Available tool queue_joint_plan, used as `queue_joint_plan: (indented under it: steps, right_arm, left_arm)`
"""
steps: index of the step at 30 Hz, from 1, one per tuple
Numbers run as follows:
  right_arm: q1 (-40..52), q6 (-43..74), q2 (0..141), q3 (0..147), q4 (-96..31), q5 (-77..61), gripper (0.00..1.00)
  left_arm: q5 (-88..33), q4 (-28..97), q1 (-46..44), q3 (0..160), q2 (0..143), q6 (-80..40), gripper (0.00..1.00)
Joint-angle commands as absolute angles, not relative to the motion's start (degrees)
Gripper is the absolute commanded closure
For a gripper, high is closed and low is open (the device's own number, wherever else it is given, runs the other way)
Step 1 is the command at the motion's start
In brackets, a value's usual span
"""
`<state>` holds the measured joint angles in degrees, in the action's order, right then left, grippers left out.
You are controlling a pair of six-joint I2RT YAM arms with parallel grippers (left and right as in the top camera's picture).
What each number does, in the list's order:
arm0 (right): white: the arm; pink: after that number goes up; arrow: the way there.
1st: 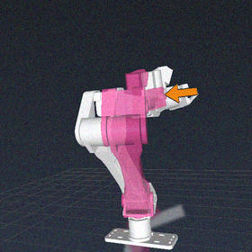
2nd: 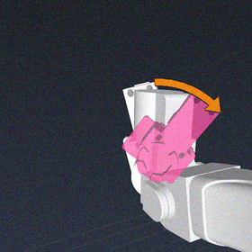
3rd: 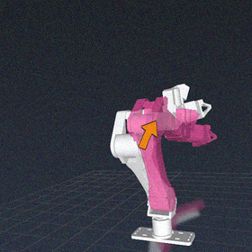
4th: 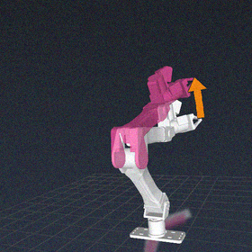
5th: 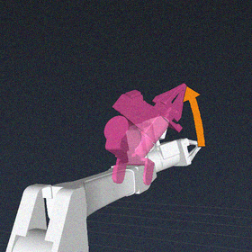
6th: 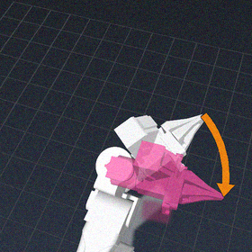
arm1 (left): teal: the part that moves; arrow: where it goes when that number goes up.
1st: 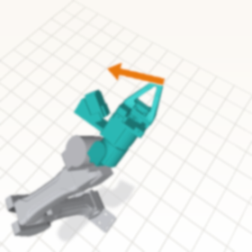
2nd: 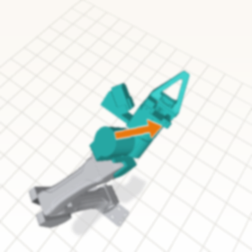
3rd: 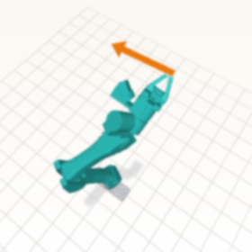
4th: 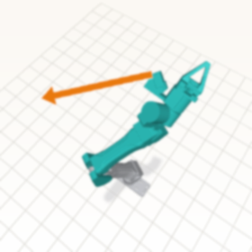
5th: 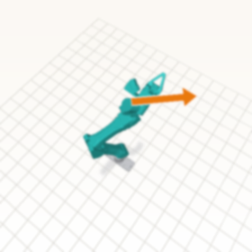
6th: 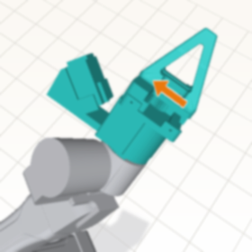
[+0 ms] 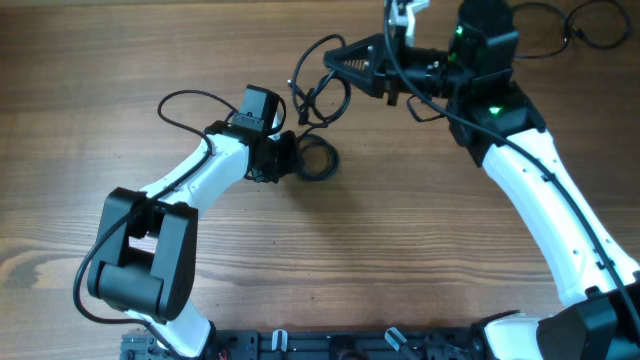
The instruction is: Untangle cables
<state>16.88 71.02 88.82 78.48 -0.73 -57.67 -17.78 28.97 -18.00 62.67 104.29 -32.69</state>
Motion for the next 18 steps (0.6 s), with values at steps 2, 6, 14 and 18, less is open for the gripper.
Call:
queue_joint_plan:
  steps: [2, 6, 14, 18]
  right_arm:
    - [12.69, 66.39, 87.88, 79.50, -0.10, -57.84, 0.95]
    - [5.19, 65.71, 87.26, 79.53, 1.61, -62.11, 0.95]
    - [-0.10, 66.32, 81.08, 79.53, 4.21, -63.55, 0.96]
    - [-0.08, 66.52, 81.10, 79.50, 5.63, -67.70, 0.95]
  left_arm:
    - [-10.31, 30.61, -18.15, 62.76, 105.25, -35.44, 0.96]
    - [-7.11, 31.94, -18.15, 62.76, 105.25, -37.04, 0.96]
    - [-6.50, 31.88, -18.15, 62.76, 105.25, -38.00, 0.96]
    - [-8.64, 31.88, -18.17, 62.78, 105.25, -37.98, 0.80]
